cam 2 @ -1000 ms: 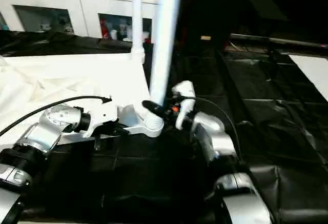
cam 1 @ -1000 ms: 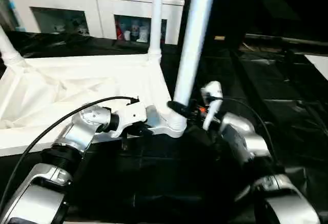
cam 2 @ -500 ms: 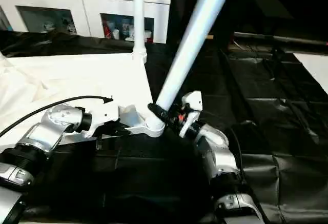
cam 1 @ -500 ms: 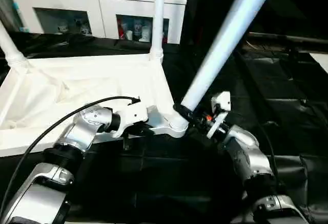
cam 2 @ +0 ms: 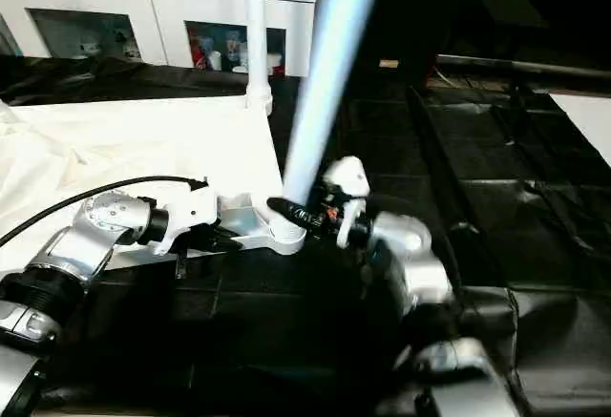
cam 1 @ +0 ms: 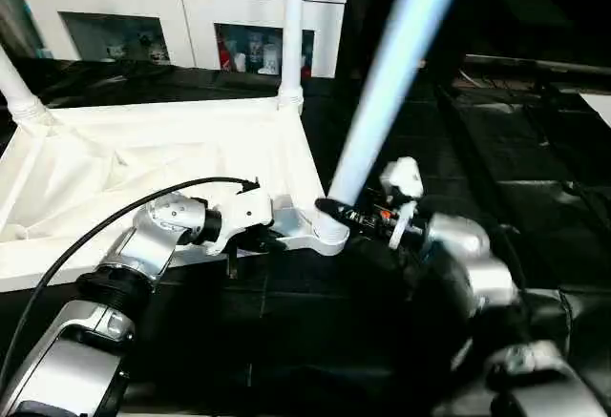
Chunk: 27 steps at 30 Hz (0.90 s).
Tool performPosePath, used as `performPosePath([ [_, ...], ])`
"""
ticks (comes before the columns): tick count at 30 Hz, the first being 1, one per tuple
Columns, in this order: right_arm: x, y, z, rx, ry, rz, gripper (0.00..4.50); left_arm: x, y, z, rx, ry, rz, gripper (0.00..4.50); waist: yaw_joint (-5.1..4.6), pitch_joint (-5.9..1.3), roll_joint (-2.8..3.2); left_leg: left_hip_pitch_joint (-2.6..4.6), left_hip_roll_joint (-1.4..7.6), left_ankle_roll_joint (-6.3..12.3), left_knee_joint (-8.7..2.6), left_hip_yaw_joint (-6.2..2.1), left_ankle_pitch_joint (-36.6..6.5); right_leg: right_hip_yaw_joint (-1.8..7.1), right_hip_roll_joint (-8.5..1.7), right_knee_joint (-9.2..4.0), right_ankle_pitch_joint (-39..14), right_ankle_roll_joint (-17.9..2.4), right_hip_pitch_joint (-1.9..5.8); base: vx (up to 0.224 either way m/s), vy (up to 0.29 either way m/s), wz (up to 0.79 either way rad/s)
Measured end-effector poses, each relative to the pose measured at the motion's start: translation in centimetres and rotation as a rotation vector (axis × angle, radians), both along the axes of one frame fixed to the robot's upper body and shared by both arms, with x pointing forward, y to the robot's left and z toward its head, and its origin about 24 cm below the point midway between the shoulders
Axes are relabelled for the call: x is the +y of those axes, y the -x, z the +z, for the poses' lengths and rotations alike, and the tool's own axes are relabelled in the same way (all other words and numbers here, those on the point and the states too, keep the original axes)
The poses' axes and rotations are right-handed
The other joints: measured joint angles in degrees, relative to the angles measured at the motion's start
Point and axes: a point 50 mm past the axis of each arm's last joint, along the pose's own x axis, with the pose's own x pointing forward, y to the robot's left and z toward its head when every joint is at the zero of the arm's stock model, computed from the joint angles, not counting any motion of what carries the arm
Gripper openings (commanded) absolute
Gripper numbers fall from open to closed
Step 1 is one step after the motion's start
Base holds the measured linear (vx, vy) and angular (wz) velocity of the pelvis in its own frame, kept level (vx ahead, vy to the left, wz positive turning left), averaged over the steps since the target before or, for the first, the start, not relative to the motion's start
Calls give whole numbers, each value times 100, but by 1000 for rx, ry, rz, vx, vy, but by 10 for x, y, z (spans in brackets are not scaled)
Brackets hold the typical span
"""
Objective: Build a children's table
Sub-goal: Insert table leg to table base
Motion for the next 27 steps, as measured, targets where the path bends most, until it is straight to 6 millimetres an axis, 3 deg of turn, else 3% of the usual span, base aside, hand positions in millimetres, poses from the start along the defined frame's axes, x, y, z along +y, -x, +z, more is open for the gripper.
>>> performPosePath([
  [12,-4,2,0,1,27,60,185,-1,2,0,20,8,-29,0,-4,-27,-36,8,1,0,-27,2,1,-1,0,1,-27,-12,9,0,0,0],
  [16,-4,10,-1,-6,8,141,185,4,10,0,63,22,-85,0,-9,-39,-36,12,2,0,-38,3,1,-2,2,1,-54,-19,9,0,0,0],
  [20,-5,17,-1,-23,14,238,185,9,16,2,92,21,-135,0,-10,-63,-73,10,3,13,-45,12,-5,-2,2,1,-91,-49,12,0,0,0],
  [27,-8,20,-1,-31,32,289,185,8,17,1,101,13,-165,0,5,-66,-89,26,8,8,-46,12,-16,-4,2,-6,-100,-55,36,0,0,0],
])
